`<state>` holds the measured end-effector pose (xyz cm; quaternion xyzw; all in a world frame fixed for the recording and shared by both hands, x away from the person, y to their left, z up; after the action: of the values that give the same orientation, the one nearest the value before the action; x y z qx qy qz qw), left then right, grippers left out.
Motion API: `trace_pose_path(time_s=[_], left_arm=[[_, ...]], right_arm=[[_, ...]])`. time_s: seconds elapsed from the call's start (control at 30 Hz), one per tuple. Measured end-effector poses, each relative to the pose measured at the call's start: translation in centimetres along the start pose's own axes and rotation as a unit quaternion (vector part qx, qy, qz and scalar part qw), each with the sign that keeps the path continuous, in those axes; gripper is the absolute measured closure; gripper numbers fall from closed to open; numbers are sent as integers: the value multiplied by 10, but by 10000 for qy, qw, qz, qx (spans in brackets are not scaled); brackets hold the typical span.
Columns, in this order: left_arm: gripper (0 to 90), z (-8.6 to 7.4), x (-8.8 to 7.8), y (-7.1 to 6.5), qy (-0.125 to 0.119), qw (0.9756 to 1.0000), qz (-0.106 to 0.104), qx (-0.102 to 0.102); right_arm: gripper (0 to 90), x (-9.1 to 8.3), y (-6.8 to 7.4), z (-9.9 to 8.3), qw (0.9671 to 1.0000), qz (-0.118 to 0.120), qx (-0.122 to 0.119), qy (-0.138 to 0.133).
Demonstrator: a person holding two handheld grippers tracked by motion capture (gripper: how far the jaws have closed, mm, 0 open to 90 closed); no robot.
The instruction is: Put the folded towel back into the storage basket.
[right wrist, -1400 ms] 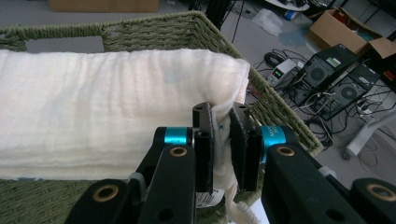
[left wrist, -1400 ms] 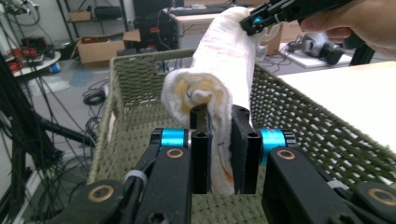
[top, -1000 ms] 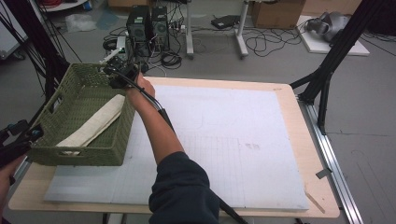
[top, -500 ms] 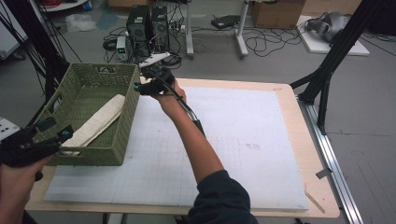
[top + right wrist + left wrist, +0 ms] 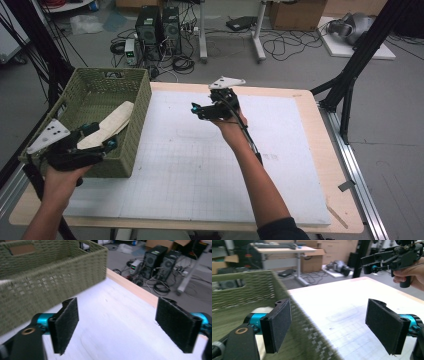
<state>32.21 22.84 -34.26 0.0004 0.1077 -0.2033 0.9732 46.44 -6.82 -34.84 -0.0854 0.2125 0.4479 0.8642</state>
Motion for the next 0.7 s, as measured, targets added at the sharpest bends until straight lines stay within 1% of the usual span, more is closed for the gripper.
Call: trace_pose_path(time_s=[0.07, 0.13, 0.2, 0.37, 0.43, 0.5, 0.6, 0.7], left_arm=[[211, 0, 7, -9, -1, 10000, -97, -15], [211, 0, 14, -19, -21, 9998, -201, -22], [211, -1, 20, -29, -33, 9996, -293, 18], [212, -5, 37, -53, 9, 9986, -528, 68], [213, -8, 44, -63, 24, 9978, -646, 116], [214, -10, 50, -73, 37, 9971, -748, 156], [216, -15, 57, -88, 59, 9956, -921, 185], [217, -21, 64, -101, 91, 9940, -1062, 228]], right_arm=[[125, -14, -4, -10, 10000, -94, -2, -23], [120, -29, -8, -19, 9999, -155, 7, -64], [117, -43, -11, -28, 9997, -219, 4, -57], [117, -77, -16, -51, 9992, -355, 88, -144], [116, -89, -17, -62, 9989, -419, 142, -130], [116, -99, -18, -72, 9987, -474, 136, -85], [116, -117, -19, -92, 9981, -596, 143, -20], [117, -134, -20, -111, 9973, -688, 255, -11]])
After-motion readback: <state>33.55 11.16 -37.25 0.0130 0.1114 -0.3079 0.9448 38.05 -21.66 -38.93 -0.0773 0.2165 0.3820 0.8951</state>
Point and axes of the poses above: each handheld gripper's, and its own axes: x roughly forward along the jaws, z roughly out of its top, y roughly to its left, the point moved 7 cm from there along x, roughly forward along the jaws, and after that the axes turned 11 degrees about z, right-handed, at the moved point
